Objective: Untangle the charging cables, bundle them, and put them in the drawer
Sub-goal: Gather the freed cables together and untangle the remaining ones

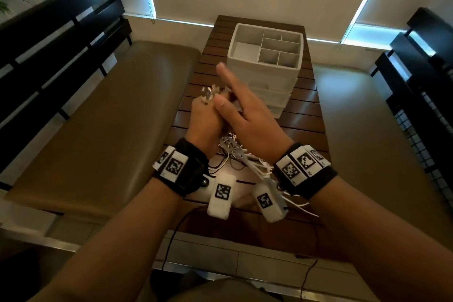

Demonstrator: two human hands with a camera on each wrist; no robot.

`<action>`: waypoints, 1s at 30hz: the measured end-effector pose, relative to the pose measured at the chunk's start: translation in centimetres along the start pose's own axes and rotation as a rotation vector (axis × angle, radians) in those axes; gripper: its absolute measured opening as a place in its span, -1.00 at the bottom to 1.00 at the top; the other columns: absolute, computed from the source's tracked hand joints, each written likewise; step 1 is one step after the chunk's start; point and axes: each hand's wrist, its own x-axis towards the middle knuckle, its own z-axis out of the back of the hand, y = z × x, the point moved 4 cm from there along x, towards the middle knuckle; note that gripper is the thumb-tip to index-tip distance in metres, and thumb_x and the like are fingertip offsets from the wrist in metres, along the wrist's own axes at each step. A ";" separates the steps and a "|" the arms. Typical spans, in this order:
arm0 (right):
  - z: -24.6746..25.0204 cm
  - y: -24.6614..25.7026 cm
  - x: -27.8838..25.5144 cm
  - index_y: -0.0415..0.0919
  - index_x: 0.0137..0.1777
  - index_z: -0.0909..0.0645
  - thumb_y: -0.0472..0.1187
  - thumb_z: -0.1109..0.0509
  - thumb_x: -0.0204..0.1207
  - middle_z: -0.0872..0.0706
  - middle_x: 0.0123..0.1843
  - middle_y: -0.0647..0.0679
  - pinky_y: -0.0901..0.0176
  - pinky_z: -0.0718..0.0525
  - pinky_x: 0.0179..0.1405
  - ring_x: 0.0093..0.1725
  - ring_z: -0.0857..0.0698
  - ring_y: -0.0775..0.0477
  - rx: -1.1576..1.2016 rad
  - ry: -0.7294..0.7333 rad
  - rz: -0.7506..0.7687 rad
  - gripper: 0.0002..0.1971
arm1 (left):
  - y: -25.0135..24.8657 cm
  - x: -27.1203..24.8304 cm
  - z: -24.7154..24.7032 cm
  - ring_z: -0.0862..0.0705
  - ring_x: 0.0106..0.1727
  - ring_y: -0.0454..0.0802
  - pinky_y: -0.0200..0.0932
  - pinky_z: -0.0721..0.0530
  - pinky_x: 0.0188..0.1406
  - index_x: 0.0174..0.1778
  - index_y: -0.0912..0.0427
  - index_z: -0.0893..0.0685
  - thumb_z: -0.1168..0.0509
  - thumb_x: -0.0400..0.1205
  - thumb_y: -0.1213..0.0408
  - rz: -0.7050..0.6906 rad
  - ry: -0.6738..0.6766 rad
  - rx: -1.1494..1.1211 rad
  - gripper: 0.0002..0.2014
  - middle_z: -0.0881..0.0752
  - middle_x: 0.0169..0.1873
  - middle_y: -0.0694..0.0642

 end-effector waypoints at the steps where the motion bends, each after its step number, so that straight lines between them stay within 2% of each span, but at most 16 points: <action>1: -0.4 0.0 -0.1 0.05 0.86 0.03 0.06 -0.24 0.82 -0.32 0.78 0.04 -0.10 -0.55 0.62 0.67 -0.41 0.08 0.113 -0.022 -0.060 -0.28 | -0.5 0.2 0.1 -0.70 -0.29 0.03 -0.10 -0.69 -0.37 -0.13 0.24 -0.70 -0.25 0.78 0.33 -0.007 -0.001 -0.009 -0.80 -0.71 -0.33 0.10; 3: -1.7 -1.4 -0.2 0.09 0.86 0.13 0.16 -0.31 0.75 -0.39 0.71 0.02 -0.05 -0.68 0.48 0.57 -0.53 0.07 0.221 0.008 -0.173 -0.15 | -0.7 0.3 0.5 -0.67 -0.37 0.02 -0.15 -0.64 -0.43 -0.15 0.30 -0.74 -0.30 0.73 0.30 -0.006 0.007 -0.021 -0.80 -0.67 -0.36 0.15; 4: -2.3 -2.4 -0.5 0.08 0.86 0.11 0.23 -0.34 0.69 -0.51 0.62 -0.01 0.00 -0.75 0.38 0.45 -0.65 0.07 0.229 0.042 -0.239 -0.10 | -0.6 0.2 0.9 -0.62 -0.47 -0.04 -0.18 -0.59 -0.48 -0.29 0.23 -0.73 -0.31 0.72 0.28 0.019 0.011 -0.048 -0.73 -0.64 -0.45 0.09; 6: -3.5 -4.6 -1.5 -0.08 0.71 -0.30 0.32 -0.33 0.64 -0.78 0.22 -0.05 -0.05 -0.84 0.08 0.03 -0.83 0.08 0.192 0.147 -0.322 -0.24 | -0.6 0.3 1.6 -0.34 -0.65 -0.13 -0.24 -0.36 -0.65 -0.54 0.05 -0.48 -0.29 0.75 0.25 0.056 0.038 -0.143 -0.53 -0.39 -0.64 -0.07; 7: -4.0 -5.4 -2.1 -0.16 0.49 -0.53 0.27 -0.30 0.71 -0.81 -0.01 -0.05 -0.08 -0.82 -0.08 -0.18 -0.81 0.10 0.118 0.198 -0.305 -0.43 | -1.0 0.4 1.9 -0.21 -0.66 -0.14 -0.24 -0.24 -0.70 -0.53 0.00 -0.37 -0.28 0.76 0.24 0.045 0.054 -0.159 -0.50 -0.28 -0.66 -0.10; 8: -4.3 -6.0 -2.5 -0.20 0.26 -0.65 0.19 -0.26 0.77 -0.78 -0.15 -0.05 -0.11 -0.76 -0.18 -0.29 -0.75 0.10 0.020 0.213 -0.252 -0.56 | -1.5 0.5 2.0 -0.14 -0.65 -0.14 -0.24 -0.17 -0.71 -0.51 -0.02 -0.31 -0.28 0.77 0.24 0.035 0.062 -0.156 -0.50 -0.23 -0.66 -0.10; 10: -4.4 -7.2 -3.4 -0.14 0.02 -0.68 0.19 -0.23 0.79 -0.72 -0.27 0.00 -0.17 -0.68 -0.20 -0.31 -0.69 0.02 -0.172 0.173 -0.143 -0.59 | -2.2 0.7 2.5 -0.10 -0.65 -0.15 -0.24 -0.11 -0.72 -0.52 -0.03 -0.29 -0.26 0.78 0.26 0.033 0.067 -0.157 -0.48 -0.21 -0.66 -0.11; 12: -3.8 -8.5 -4.4 -0.01 -0.09 -0.61 0.26 -0.19 0.76 -0.64 -0.35 0.07 -0.08 -0.62 -0.29 -0.36 -0.63 0.05 -0.290 0.126 -0.084 -0.60 | -2.6 0.7 2.8 -0.09 -0.67 -0.15 -0.25 -0.11 -0.74 -0.54 -0.03 -0.26 -0.24 0.79 0.26 0.046 0.061 -0.205 -0.46 -0.19 -0.68 -0.11; 14: -3.0 -10.4 -5.5 0.06 -0.18 -0.57 0.22 -0.20 0.78 -0.61 -0.41 0.09 0.01 -0.55 -0.36 -0.42 -0.59 0.08 -0.341 0.084 -0.071 -0.63 | -2.6 0.7 2.9 -0.09 -0.67 -0.15 -0.27 -0.14 -0.76 -0.54 -0.04 -0.24 -0.24 0.78 0.25 0.046 0.067 -0.214 -0.45 -0.18 -0.68 -0.11; 17: -1.7 -12.8 -7.4 -0.01 -0.30 -0.61 0.25 -0.23 0.76 -0.58 -0.48 0.07 0.08 -0.48 -0.42 -0.49 -0.55 0.09 -0.384 0.070 -0.147 -0.52 | -2.8 0.7 3.3 -0.10 -0.67 -0.15 -0.27 -0.15 -0.77 -0.53 -0.04 -0.23 -0.25 0.78 0.23 0.028 0.077 -0.192 -0.46 -0.18 -0.68 -0.10; 19: 0.2 -15.4 -9.6 -0.08 -0.32 -0.70 0.25 -0.31 0.73 -0.59 -0.53 0.09 0.20 -0.44 -0.45 -0.52 -0.56 0.13 -0.408 0.106 -0.336 -0.49 | -4.7 1.2 4.6 -0.08 -0.66 -0.15 -0.26 -0.12 -0.77 -0.51 -0.04 -0.19 -0.25 0.77 0.20 0.000 0.069 -0.237 -0.46 -0.15 -0.67 -0.09; 22: 3.4 -19.2 -13.1 -0.01 -0.41 -0.71 0.06 -0.43 0.68 -0.59 -0.55 0.07 0.09 -0.45 -0.40 -0.52 -0.53 0.13 -0.535 0.134 -0.542 -0.61 | -8.2 2.0 7.7 -0.05 -0.66 -0.14 -0.26 -0.11 -0.78 -0.48 -0.05 -0.07 -0.22 0.77 0.16 -0.065 0.068 -0.233 -0.45 -0.11 -0.67 -0.07; 24: 5.0 -19.6 -13.2 0.01 -0.54 -0.58 -0.15 -0.46 0.62 -0.55 -0.59 0.04 0.07 -0.40 -0.41 -0.55 -0.48 0.03 -0.530 0.022 -0.546 -0.56 | -8.4 2.2 8.5 -0.02 -0.65 -0.13 -0.26 -0.09 -0.78 -0.44 -0.06 -0.03 -0.22 0.78 0.16 -0.069 0.064 -0.199 -0.45 -0.09 -0.67 -0.07; 26: 6.7 -18.9 -12.2 -0.16 -0.49 -0.61 -0.28 -0.47 0.58 -0.56 -0.58 -0.03 0.05 -0.36 -0.41 -0.53 -0.48 -0.05 -0.501 -0.123 -0.485 -0.63 | -7.1 2.4 8.6 -0.01 -0.65 -0.13 -0.26 -0.09 -0.79 -0.41 -0.07 -0.03 -0.26 0.76 0.17 -0.067 0.038 -0.161 -0.45 -0.08 -0.66 -0.08; 28: 8.4 -18.1 -11.3 -0.16 -0.48 -0.58 -0.26 -0.44 0.55 -0.53 -0.58 0.00 0.04 -0.35 -0.41 -0.51 -0.47 -0.03 -0.496 -0.223 -0.417 -0.66 | -6.2 2.7 9.0 -0.01 -0.64 -0.13 -0.26 -0.10 -0.79 -0.42 -0.05 -0.05 -0.27 0.74 0.18 -0.059 0.026 -0.159 -0.46 -0.09 -0.65 -0.09; 30: 9.4 -17.7 -10.8 -0.05 -0.49 -0.45 -0.12 -0.38 0.50 -0.51 -0.56 0.04 0.04 -0.34 -0.43 -0.49 -0.49 -0.01 -0.538 -0.188 -0.400 -0.67 | -6.3 3.0 10.0 -0.03 -0.64 -0.13 -0.26 -0.11 -0.78 -0.44 -0.03 -0.08 -0.26 0.75 0.18 -0.061 0.014 -0.165 -0.46 -0.10 -0.65 -0.08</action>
